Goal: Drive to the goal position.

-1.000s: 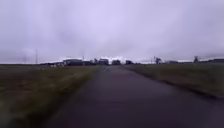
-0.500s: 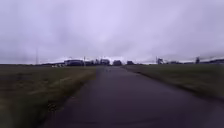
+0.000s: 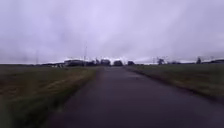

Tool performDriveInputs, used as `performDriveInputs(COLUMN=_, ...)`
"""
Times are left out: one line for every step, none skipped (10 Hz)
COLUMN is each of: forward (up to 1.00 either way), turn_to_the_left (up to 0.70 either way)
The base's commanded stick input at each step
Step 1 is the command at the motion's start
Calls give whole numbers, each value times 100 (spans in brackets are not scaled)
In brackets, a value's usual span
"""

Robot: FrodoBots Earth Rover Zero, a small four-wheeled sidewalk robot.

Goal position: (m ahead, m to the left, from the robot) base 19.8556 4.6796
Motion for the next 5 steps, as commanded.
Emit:
performDriveInputs(forward=100, turn_to_the_left=0)
performDriveInputs(forward=100, turn_to_the_left=0)
performDriveInputs(forward=100, turn_to_the_left=0)
performDriveInputs(forward=100, turn_to_the_left=0)
performDriveInputs(forward=100, turn_to_the_left=0)
